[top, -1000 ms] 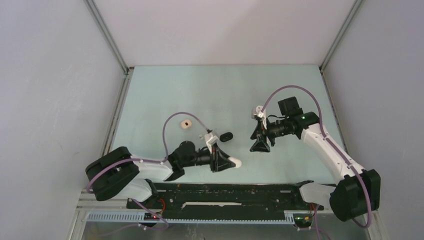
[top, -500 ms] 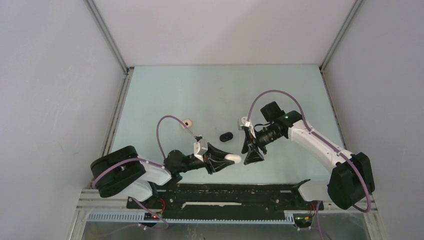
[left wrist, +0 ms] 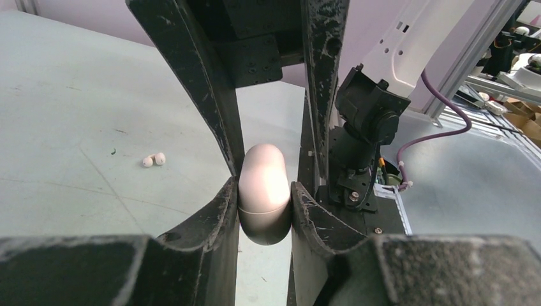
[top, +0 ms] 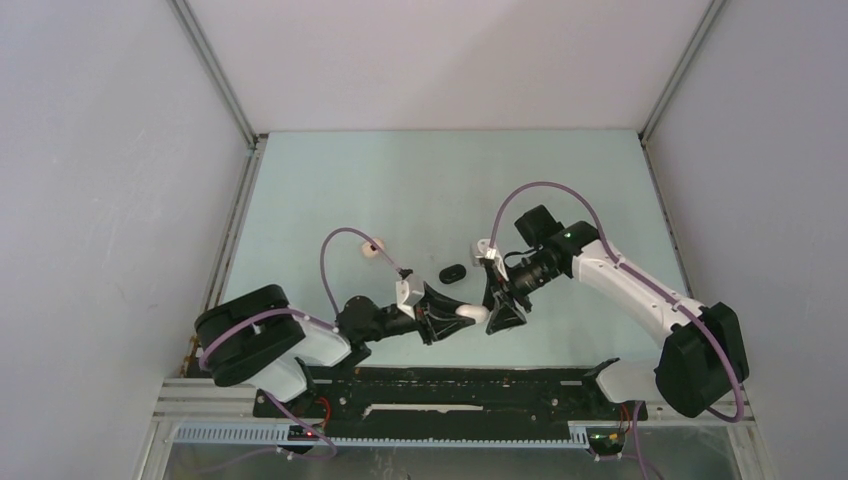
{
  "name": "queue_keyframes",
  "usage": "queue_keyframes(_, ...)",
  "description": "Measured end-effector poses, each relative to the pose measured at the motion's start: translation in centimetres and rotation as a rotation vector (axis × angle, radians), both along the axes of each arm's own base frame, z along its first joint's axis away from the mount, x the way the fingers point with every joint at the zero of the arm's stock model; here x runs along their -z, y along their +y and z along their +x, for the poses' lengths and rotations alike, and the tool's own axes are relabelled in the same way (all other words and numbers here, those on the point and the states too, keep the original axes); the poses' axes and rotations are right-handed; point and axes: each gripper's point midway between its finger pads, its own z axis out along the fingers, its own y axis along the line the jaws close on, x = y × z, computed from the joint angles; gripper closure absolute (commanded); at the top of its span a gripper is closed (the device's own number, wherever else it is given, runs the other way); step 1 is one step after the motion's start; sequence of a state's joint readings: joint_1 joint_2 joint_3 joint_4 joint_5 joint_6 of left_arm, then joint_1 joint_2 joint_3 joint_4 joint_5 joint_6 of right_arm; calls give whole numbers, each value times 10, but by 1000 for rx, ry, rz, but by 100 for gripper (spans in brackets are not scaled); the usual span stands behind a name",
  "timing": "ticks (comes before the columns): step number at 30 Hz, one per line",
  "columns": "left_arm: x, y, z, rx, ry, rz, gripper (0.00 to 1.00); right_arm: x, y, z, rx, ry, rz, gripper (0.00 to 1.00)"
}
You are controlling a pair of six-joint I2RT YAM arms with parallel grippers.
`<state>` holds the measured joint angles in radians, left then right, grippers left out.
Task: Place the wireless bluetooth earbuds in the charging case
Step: Pick up the charging case at the center of the board.
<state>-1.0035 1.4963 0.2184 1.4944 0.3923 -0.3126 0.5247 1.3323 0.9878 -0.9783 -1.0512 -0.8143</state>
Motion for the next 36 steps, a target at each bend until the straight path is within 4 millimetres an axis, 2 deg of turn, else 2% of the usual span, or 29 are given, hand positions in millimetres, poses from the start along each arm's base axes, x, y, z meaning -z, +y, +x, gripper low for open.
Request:
queue_keyframes(5, -1, -6, 1, 10, 5, -3, 88, 3, 2, -2, -13, 0, -11, 63)
queue_keyframes(11, 2, -9, 1, 17, 33, 0, 72, 7, 0, 3, 7, -9, -41, 85)
queue_keyframes(13, 4, -10, 2, 12, 42, 2, 62, 8, 0, 4, 11, -17, -47, 88)
queue_keyframes(15, 5, -10, 3, 6, 45, 3, 46, 9, 0, 5, 14, -20, -52, 89)
queue_keyframes(17, 7, -10, 5, -1, 53, 10, 15, 10, -1, 6, 17, -23, -58, 90)
queue_keyframes(22, 22, -10, -1, 8, 73, 115, 1, 17, -6, 11, 26, -61, -104, 90)
queue_keyframes(27, 21, -6, -8, -25, 42, 195, 0, 23, -10, 13, 18, -115, -158, 90)
queue_keyframes(31, 25, 4, 8, -134, 52, 232, 2, 24, -12, 14, 12, -157, -181, 90)
queue_keyframes(33, 33, 9, 17, -189, 53, 267, 13, 23, -13, 14, 13, -172, -185, 90)
queue_keyframes(34, 37, 11, 19, -202, 49, 272, 24, 23, -14, 15, 15, -178, -188, 90)
queue_keyframes(36, 46, 14, 19, -207, 34, 286, 31, 23, -14, 15, 15, -186, -194, 90)
